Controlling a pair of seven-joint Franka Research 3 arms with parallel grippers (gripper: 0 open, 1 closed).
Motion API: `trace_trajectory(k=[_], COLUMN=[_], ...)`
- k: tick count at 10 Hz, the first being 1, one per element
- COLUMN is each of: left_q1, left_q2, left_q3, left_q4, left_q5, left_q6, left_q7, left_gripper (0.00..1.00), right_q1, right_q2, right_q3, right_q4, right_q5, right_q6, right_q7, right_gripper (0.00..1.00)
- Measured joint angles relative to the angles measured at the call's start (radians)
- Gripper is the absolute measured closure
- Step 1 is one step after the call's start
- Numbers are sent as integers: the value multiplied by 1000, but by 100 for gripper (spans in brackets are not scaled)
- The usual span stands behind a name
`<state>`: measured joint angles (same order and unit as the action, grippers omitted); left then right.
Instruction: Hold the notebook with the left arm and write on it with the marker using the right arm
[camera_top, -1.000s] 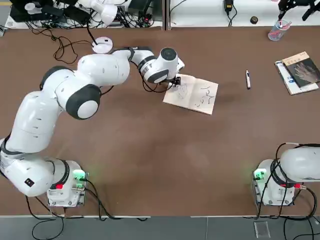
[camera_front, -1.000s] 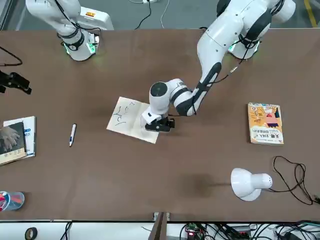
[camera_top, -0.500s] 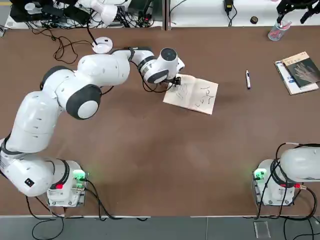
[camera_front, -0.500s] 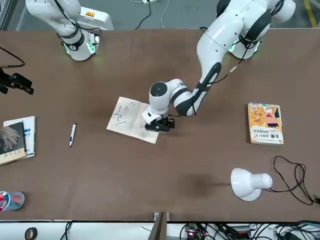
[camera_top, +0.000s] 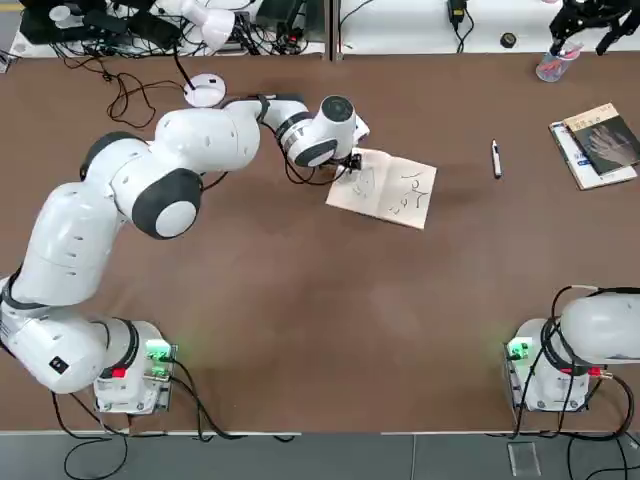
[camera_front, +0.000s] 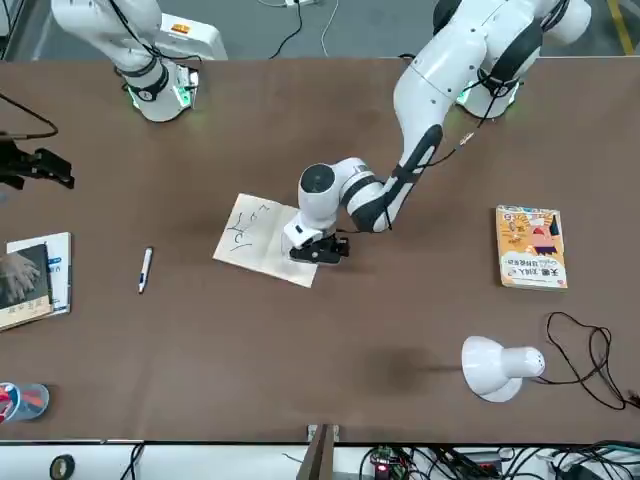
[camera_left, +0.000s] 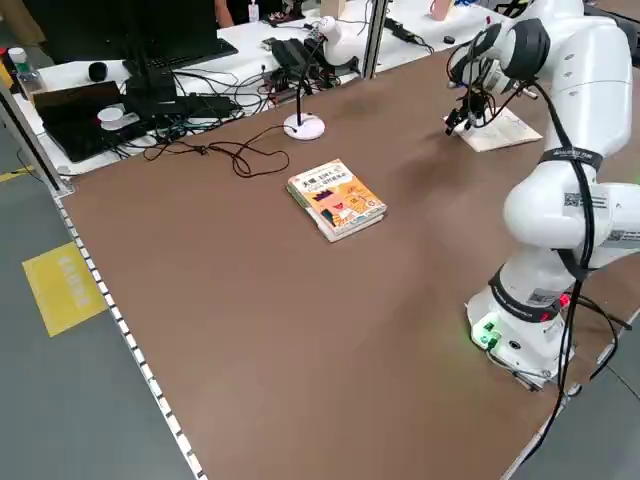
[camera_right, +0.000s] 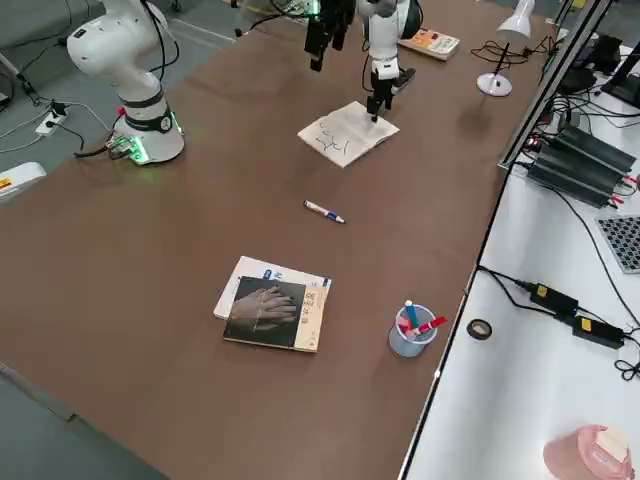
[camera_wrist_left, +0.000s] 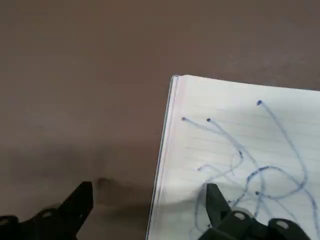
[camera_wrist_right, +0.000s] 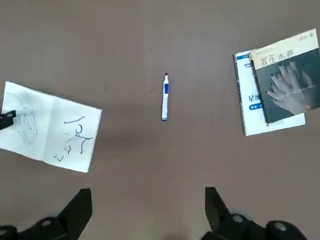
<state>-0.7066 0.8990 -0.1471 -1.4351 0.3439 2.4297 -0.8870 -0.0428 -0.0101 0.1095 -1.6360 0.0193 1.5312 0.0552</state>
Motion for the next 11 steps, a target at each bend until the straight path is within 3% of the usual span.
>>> trace_trajectory(k=[5,11], left_q1=[0,0], left_q2=[0,0], left_q3=[0,0], left_q4=[0,0], left_q5=[0,1], left_q6=[0,0], left_q7=[0,0], left_gripper=[0,0], right_q1=[4,13], right_q2=[28,145], right_q3=[2,2], right_q4=[-36,-45], right_q5=[0,-12], right_q6=[8,107], right_q7=[-14,-30], right_gripper=[0,0])
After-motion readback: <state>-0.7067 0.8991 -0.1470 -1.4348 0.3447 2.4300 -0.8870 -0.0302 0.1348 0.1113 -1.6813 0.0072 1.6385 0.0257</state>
